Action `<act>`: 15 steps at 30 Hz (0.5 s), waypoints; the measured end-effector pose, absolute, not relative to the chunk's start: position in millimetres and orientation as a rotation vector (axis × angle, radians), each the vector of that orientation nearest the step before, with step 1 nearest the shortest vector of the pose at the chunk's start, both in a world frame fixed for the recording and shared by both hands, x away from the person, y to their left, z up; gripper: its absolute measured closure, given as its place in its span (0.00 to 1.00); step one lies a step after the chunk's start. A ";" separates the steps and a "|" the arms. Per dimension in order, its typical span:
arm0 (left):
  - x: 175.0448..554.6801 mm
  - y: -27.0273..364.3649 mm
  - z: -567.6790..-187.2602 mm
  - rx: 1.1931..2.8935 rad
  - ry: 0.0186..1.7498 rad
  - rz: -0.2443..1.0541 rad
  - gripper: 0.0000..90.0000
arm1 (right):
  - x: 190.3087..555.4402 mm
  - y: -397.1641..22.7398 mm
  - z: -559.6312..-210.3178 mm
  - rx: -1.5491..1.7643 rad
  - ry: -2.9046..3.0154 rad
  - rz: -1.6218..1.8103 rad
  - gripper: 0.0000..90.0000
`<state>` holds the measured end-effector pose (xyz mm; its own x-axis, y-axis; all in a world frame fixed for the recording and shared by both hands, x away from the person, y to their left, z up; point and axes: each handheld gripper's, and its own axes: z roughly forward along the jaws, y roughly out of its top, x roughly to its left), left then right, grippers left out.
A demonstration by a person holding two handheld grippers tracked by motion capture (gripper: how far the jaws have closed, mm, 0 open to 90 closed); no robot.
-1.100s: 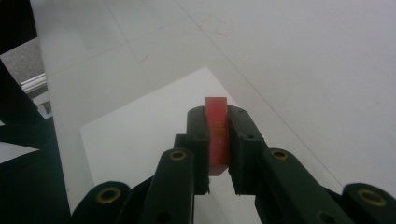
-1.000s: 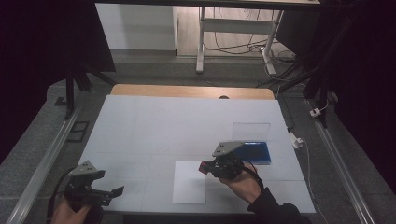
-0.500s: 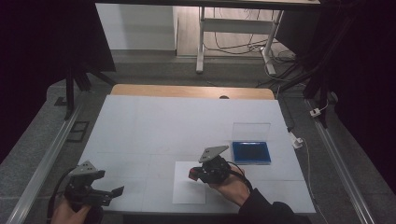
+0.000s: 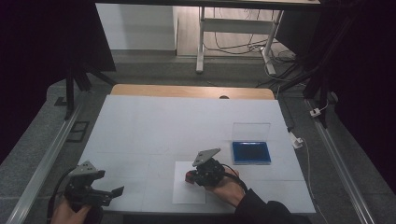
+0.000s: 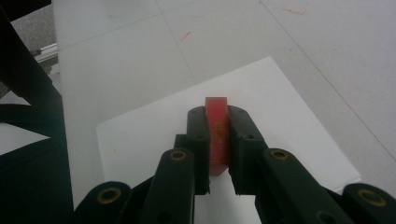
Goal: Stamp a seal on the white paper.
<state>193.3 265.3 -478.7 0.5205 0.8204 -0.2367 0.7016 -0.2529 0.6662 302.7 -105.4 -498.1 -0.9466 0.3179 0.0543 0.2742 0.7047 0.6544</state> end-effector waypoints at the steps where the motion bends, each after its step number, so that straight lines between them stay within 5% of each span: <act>1: 193.3 265.3 -478.7 2.017 1.237 0.204 0.01 | 302.9 -105.1 -498.8 0.494 2.844 1.073 0.89; 15: 193.5 264.7 -478.7 2.020 1.238 0.204 0.01 | 299.4 -99.6 -501.7 0.474 2.841 0.999 0.89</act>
<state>193.5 264.7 -478.7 0.5205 0.8210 -0.2345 0.7025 -0.2555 0.6643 299.4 -99.6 -501.7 -0.9475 0.3194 0.0152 0.2587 0.7377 0.6236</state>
